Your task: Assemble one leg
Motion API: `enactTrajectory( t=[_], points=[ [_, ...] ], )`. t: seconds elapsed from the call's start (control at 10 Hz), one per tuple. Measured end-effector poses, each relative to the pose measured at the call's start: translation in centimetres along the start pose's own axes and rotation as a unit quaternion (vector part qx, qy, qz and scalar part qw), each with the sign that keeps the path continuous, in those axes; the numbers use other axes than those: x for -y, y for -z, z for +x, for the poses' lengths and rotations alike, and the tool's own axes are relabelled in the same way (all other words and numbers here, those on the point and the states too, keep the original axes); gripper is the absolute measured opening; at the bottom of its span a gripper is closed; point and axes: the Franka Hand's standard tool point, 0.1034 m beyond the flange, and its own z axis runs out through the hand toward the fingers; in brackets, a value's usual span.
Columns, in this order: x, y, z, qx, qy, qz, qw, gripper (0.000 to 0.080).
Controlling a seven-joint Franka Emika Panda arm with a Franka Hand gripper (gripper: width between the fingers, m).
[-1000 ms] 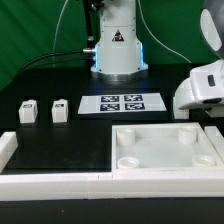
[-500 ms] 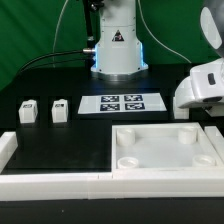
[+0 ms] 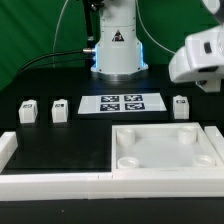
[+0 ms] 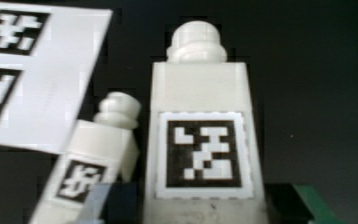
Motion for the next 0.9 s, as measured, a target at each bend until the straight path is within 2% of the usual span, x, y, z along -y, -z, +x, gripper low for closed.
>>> enactTrajectory(
  t=[0.3, 0.4, 0.7, 0.8, 0.9],
  points=[
    [0.2, -0.1, 0.7, -0.022, 0.0, 0.003, 1.0, 0.0294],
    [0.4, 0.3, 1.5, -0.068, 0.0, 0.007, 0.998, 0.0294],
    [0.2, 0.5, 1.5, -0.188, -0.002, 0.01, 0.982, 0.0294],
    [-0.1, 1.4, 1.5, -0.232, 0.004, 0.011, 0.973, 0.0294],
    [-1.0, 2.6, 0.9, -0.274, 0.014, 0.008, 0.962, 0.0294]
  ],
)
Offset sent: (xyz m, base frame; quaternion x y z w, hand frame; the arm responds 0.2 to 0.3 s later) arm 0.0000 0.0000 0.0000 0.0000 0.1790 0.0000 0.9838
